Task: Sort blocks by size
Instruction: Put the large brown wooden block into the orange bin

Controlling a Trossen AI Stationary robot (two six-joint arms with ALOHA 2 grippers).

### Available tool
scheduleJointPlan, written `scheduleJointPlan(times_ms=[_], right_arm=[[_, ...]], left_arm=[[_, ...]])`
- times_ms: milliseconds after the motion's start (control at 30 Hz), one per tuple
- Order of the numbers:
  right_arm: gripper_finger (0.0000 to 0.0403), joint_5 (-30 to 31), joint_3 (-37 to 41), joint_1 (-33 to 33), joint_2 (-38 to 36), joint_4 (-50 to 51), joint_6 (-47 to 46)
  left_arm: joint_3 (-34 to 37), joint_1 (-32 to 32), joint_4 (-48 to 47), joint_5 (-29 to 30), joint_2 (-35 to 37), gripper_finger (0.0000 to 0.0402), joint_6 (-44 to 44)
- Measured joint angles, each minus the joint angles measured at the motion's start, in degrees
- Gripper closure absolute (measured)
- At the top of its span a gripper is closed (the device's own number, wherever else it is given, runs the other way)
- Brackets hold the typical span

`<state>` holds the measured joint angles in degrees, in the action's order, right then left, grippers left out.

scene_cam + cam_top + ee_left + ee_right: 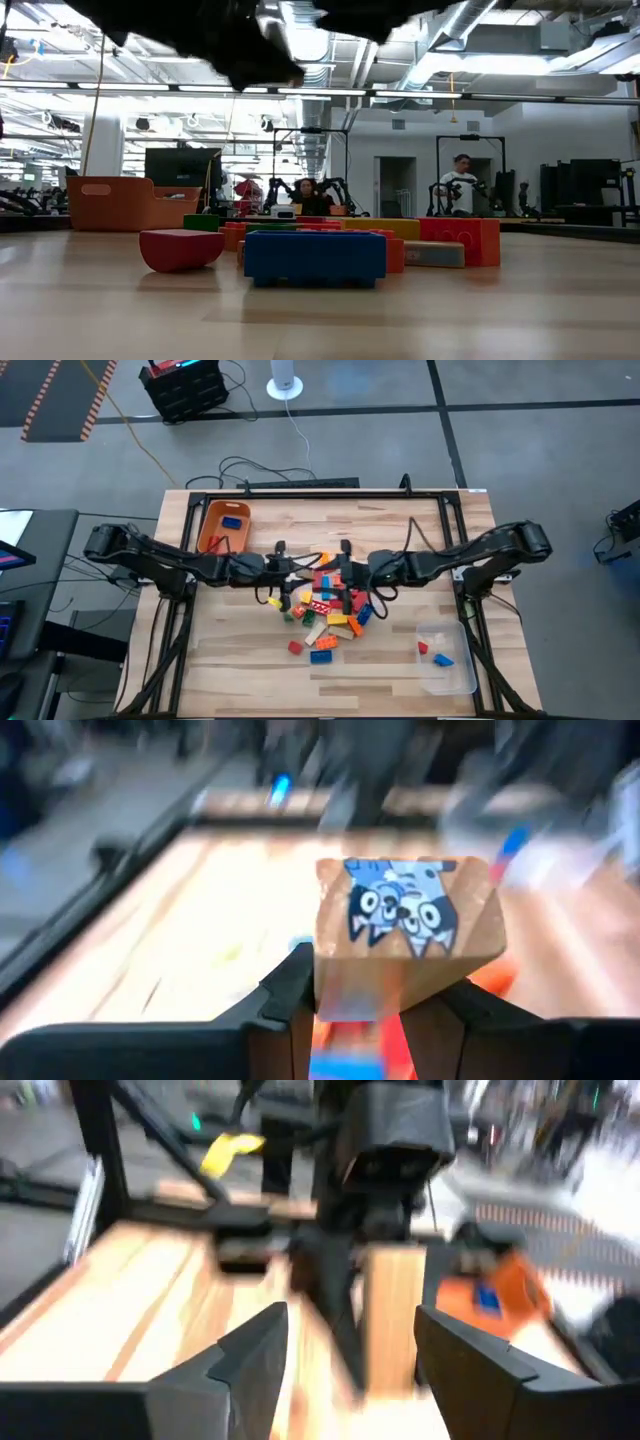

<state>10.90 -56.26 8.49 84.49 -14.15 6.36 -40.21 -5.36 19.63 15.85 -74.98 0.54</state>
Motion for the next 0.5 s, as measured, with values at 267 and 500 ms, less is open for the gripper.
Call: scheduleJointPlan(times_ms=[267,500], right_arm=[[0.0149,11.07,4.40,3.71,-1.52,20.06,-17.46],[0.0149,12.64,9.77,5.47,2.56,9.20,-19.71]], left_arm=[[0.07,5.24,-40.73,30.09,10.04,0.0289,10.60],[0.09,22.56,-59.45,30.39,10.46,0.0288,24.32]])
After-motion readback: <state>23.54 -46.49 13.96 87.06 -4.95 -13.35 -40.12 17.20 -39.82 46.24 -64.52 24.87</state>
